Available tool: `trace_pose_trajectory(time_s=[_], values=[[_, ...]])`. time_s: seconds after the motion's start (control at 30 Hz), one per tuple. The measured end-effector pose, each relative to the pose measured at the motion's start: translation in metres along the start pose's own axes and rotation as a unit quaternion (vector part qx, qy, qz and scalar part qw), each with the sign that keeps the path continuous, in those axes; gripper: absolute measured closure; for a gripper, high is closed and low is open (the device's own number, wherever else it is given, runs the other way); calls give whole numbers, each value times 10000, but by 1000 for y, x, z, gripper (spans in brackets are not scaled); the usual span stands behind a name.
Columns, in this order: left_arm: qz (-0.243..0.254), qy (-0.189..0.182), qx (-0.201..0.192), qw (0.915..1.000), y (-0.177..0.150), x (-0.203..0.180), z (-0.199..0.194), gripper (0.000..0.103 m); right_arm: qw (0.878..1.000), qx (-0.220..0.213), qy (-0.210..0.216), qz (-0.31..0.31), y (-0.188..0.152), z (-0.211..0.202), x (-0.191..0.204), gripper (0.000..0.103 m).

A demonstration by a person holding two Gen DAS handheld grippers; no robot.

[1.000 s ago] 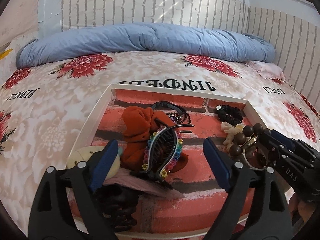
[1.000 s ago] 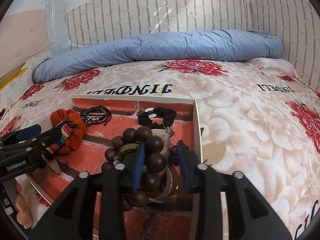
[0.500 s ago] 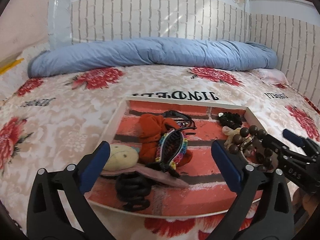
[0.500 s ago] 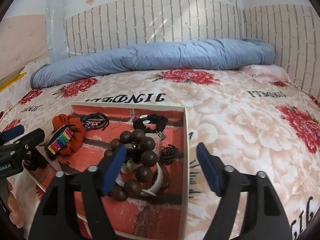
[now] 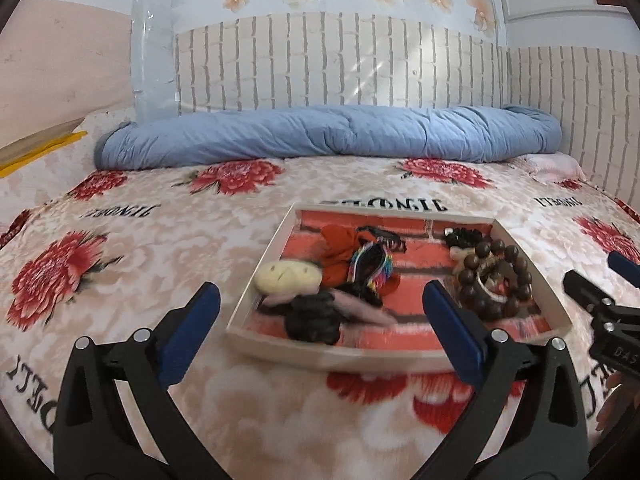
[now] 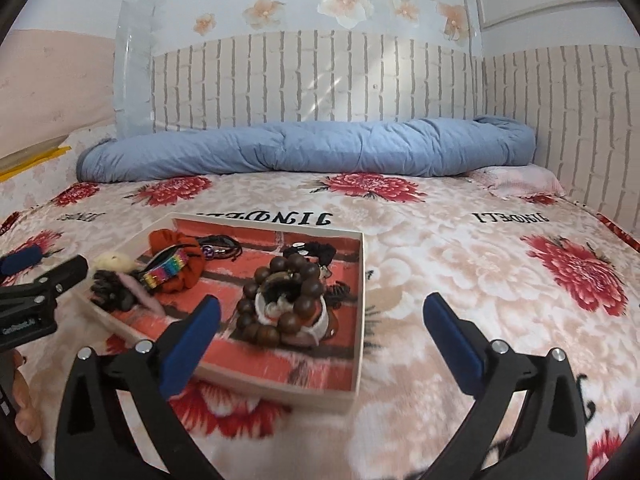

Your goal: Organize jewelry

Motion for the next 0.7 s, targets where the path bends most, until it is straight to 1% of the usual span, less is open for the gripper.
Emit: trace_pose_trajectory(time_s=[0.1, 0.2, 0.27, 0.4, 0.53, 0.7], values=[[-48, -23, 43, 10000, -17, 7, -19, 5, 9999, -165, 13, 30, -9, -28, -3, 4], [-49, 138, -140, 9998, -29, 15, -53, 5, 9996, -270, 39, 73, -22, -55, -5, 4], [-78, 202, -350, 9992, -37, 18, -80, 5, 9996, -267, 55, 104, -33, -72, -6, 4], [146, 290, -599, 9977, -56, 14, -122, 5, 9994, -307, 29, 166, -51, -100, -13, 4], [287, 338, -665, 9968, -71, 7, -145, 5, 9989, -294, 16, 353, -63, -122, -23, 4], [387, 597, -771, 9945, -85, 12, -156, 5, 9986, -307, 13, 439, -74, -136, -29, 4]])
Point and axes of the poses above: each gripper's, at about its wrist camera, not at the fingertips, and z roughly the way its jaws point, x to its left, y to its top, the point moved 8 cm from there along z, roughly the way its jaws point, and after that the axes turned 8 degrees about x, right-handed, at the moved point
